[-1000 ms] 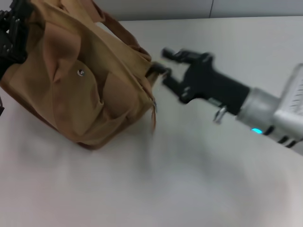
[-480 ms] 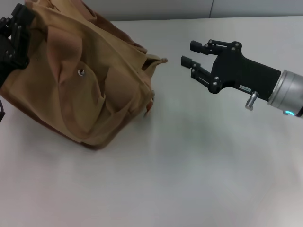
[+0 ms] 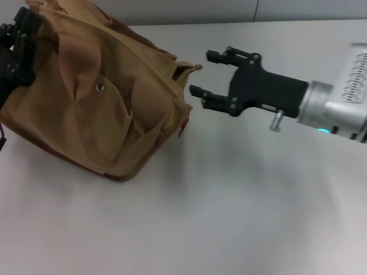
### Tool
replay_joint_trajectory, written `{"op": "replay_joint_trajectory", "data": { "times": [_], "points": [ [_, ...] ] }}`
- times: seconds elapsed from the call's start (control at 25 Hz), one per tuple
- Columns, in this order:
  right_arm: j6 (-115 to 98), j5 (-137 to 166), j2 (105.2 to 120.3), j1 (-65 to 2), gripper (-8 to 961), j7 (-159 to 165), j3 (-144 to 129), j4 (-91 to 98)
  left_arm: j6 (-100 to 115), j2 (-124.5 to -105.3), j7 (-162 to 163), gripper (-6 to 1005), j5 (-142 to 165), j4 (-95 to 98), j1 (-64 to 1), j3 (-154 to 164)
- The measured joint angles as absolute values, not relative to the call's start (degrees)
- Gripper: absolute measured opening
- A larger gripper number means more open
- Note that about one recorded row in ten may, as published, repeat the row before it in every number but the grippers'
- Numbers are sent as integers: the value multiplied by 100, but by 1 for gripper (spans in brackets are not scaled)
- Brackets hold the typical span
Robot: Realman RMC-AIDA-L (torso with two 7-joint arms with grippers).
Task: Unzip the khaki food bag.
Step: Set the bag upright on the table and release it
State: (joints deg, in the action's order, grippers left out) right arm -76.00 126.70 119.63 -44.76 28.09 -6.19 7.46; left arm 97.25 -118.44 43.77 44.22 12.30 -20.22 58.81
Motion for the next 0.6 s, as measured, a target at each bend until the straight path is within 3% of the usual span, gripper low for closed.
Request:
{"op": "replay_joint_trajectory", "data": {
  "times": [0.24, 0.6],
  "points": [
    [-6994, 12632, 11968, -4790, 739, 2552, -609, 342, 9729, -11848, 4377, 52, 4430, 1230, -2021, 5903],
    [-6731, 12602, 11971, -4886, 494, 2440, -645, 200, 9729, -11847, 4377, 52, 4431, 1230, -2001, 5906]
  ]
}}
